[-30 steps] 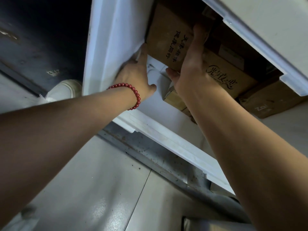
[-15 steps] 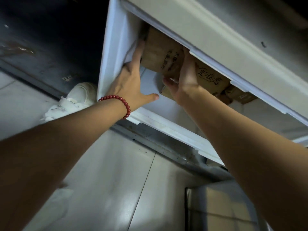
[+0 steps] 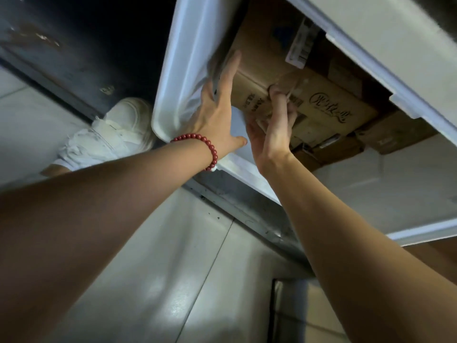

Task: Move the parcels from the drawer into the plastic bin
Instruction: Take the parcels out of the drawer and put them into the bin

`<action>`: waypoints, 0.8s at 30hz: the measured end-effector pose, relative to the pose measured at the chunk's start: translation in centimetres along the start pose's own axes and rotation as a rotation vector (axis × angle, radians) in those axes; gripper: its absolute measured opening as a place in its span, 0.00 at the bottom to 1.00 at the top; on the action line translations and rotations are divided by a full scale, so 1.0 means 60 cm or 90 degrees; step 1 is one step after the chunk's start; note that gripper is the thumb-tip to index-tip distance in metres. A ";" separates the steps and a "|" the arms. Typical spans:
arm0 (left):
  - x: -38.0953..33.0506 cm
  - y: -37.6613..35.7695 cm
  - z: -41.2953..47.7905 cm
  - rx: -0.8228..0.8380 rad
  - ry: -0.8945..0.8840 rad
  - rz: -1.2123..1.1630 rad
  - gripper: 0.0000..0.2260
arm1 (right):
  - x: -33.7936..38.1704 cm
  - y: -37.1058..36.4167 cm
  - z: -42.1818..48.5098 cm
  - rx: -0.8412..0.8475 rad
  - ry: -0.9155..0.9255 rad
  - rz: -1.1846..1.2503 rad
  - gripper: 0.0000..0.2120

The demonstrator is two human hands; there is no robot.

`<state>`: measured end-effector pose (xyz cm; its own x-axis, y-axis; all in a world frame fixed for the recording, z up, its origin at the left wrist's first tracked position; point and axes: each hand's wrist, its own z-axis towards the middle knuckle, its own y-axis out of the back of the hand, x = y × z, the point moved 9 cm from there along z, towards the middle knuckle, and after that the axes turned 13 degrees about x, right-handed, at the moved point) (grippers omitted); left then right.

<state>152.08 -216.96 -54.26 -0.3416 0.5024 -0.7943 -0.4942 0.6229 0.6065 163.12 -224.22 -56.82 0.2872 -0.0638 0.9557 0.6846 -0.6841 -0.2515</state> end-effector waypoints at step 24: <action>0.019 -0.015 0.008 -0.225 -0.154 0.191 0.49 | -0.030 0.041 0.024 -0.076 0.129 -0.173 0.21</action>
<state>152.52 -216.65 -55.69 -0.3354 0.7786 -0.5304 -0.6563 0.2108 0.7245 165.26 -224.75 -59.40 -0.0407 -0.0029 0.9992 0.6315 -0.7750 0.0235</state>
